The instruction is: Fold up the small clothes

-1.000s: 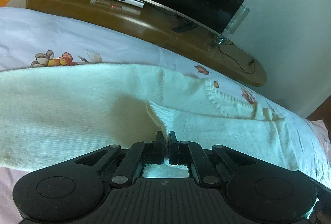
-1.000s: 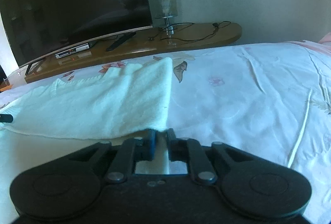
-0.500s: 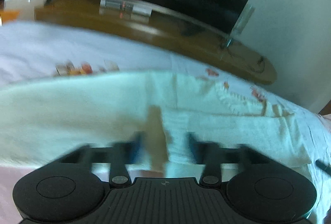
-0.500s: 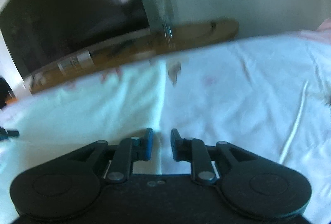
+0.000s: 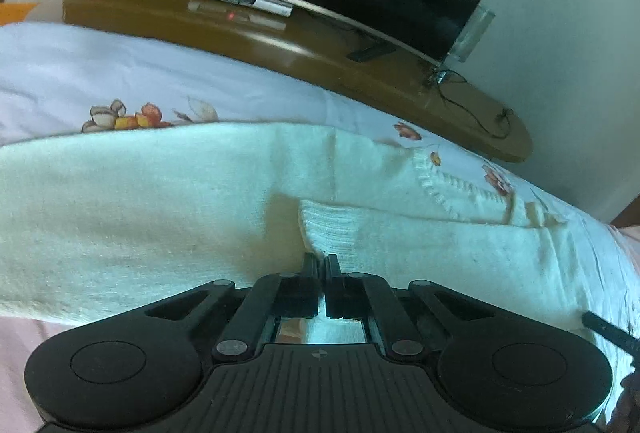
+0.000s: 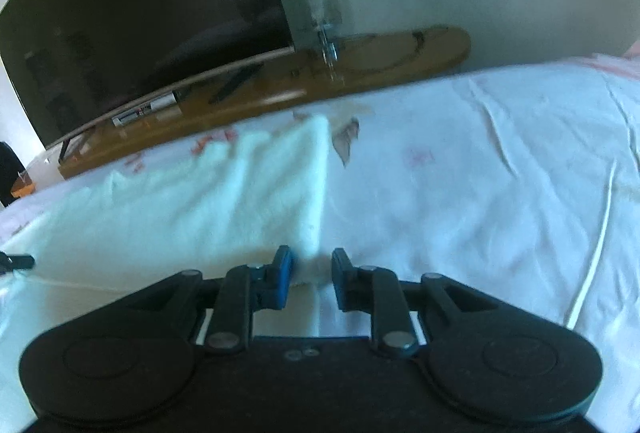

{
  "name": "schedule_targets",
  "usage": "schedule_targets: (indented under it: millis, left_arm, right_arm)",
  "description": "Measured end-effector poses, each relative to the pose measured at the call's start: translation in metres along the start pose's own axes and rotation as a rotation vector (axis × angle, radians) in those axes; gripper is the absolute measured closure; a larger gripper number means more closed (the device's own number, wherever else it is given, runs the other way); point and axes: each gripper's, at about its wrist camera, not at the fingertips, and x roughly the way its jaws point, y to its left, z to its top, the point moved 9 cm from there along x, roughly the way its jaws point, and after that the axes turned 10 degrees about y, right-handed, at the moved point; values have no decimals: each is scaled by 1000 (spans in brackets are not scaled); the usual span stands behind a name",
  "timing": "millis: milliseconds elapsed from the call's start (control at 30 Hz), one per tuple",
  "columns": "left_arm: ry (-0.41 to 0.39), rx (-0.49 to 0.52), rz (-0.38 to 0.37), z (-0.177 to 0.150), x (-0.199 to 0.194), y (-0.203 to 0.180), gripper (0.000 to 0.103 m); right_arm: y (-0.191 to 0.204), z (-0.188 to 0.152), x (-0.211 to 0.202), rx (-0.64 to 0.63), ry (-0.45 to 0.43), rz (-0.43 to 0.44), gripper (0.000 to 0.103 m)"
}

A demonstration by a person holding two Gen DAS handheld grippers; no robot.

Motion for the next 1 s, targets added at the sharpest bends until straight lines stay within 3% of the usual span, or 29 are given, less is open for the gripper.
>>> schedule_targets:
  millis: [233,300,333,400,500,567,633,700,800,833,933,1000]
  left_arm:
    - [-13,23,17,-9,-4,4,100]
    - [-70,18,108,-3,-17,13,98]
    - [-102,29,149,1,-24,15,91]
    - [-140,55,109,8,-29,3,84]
    - [-137,154,98,13,-10,-27,82]
    - [-123,190,114,15,8,-39,71]
    - [-105,199,149,13,21,-39,66]
    - [-109,214,166,11,26,-39,66]
    - [-109,224,177,10,25,-36,66]
    - [-111,225,173,10,23,-35,66]
    - [-110,243,178,8,21,-35,66]
    - [-129,238,198,12,10,-43,66]
  right_arm:
    - [1,-4,-1,-37,-6,-15,85]
    - [1,-3,-3,-54,-1,-9,84]
    - [0,1,-4,-55,-10,-4,79]
    - [0,15,-13,-60,-70,25,82]
    - [3,44,-4,-57,-124,74,84]
    - [6,63,12,-75,-141,46,81]
    - [6,79,33,-79,-124,-4,76]
    - [3,87,49,-40,-80,22,77]
    - [-7,89,65,-43,-16,-14,95]
    - [-15,87,69,-63,-16,-57,95]
    - [-30,89,66,-54,-7,-59,94]
    - [-33,94,55,-45,-24,-82,87]
